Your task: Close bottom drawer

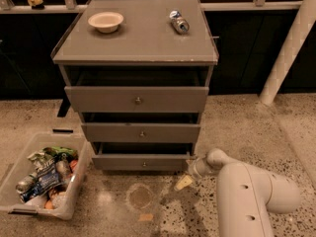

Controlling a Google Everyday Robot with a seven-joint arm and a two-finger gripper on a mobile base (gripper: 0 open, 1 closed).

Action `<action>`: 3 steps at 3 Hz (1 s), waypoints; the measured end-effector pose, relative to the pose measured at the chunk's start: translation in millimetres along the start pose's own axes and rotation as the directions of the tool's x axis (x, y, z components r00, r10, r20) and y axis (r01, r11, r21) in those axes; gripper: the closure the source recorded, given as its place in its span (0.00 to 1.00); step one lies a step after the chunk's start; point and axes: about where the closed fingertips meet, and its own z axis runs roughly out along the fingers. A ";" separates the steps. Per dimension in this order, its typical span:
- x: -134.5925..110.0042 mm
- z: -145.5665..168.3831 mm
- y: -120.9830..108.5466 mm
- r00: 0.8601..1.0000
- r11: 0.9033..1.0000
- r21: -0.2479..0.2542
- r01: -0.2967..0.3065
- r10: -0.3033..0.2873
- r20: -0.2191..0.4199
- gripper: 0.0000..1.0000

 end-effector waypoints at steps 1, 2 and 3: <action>3.9 10.9 -3.0 1.000 1.000 -0.019 0.006 -0.006 0.003 0.00; -11.8 10.9 -27.1 1.000 1.000 -0.001 0.017 -0.017 0.015 0.00; -40.0 4.0 -56.4 0.998 0.998 0.054 0.025 -0.028 0.048 0.00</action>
Offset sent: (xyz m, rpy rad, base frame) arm 0.1062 -0.0127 0.0175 0.0028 -0.0899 -0.0049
